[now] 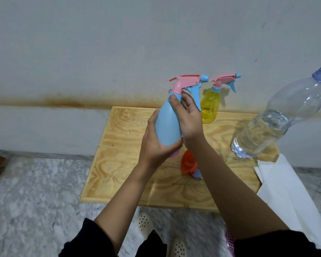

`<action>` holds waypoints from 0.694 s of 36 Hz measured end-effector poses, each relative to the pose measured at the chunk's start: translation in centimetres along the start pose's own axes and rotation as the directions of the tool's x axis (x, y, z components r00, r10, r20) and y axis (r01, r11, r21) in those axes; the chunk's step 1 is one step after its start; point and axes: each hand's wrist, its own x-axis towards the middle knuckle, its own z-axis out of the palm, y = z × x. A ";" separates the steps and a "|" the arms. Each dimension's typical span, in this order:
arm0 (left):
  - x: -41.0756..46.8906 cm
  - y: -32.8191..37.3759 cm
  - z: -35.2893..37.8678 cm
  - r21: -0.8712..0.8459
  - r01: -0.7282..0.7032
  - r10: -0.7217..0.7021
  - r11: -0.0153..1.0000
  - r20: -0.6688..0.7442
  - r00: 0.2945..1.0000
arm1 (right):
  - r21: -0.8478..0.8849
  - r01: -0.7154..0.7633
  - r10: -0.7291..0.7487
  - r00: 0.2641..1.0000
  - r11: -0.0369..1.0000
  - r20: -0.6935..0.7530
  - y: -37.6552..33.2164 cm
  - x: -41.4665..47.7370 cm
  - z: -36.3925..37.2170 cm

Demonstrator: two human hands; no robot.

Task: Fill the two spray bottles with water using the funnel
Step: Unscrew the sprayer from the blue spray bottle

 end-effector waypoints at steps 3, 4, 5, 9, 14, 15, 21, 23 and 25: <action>0.1 0.1 0.3 -0.015 0.016 -0.016 1.000 -0.009 1.000 | -0.052 0.067 -0.070 0.997 0.996 -0.039 0.3 0.2 0.2; 0.1 0.0 0.4 -0.023 0.020 -0.020 1.000 -0.016 1.000 | -0.039 0.087 -0.088 0.996 0.995 -0.033 0.3 0.3 0.3; 0.1 0.0 0.4 -0.031 0.021 -0.022 0.999 -0.024 0.999 | -0.030 0.105 -0.105 0.994 0.994 -0.015 0.2 0.3 0.3; 0.3 -0.3 0.3 -0.036 0.009 -0.010 0.999 -0.035 0.999 | -0.048 0.103 -0.101 0.994 0.994 0.040 -0.3 0.3 0.3; 0.2 -1.1 0.0 -0.022 0.022 -0.022 1.000 0.006 1.000 | -0.037 0.094 -0.093 0.995 0.995 0.042 -1.0 0.8 0.2; 0.1 -1.3 -0.2 -0.010 0.029 -0.029 1.000 0.014 0.999 | -0.053 0.105 -0.103 0.994 0.993 0.033 -1.3 1.0 0.2; -0.4 -3.9 -0.7 0.043 0.078 -0.079 0.996 0.032 0.996 | -0.133 0.202 -0.202 0.979 0.970 0.016 -3.5 2.5 -0.1; -0.6 -4.7 -1.0 0.051 0.099 -0.100 0.994 0.035 0.994 | -0.135 0.243 -0.245 0.970 0.961 0.002 -4.6 3.1 -0.2; -0.8 -5.3 -1.3 0.054 0.121 -0.122 0.991 0.022 0.992 | -0.139 0.278 -0.283 0.959 0.950 -0.020 -5.9 3.8 -0.4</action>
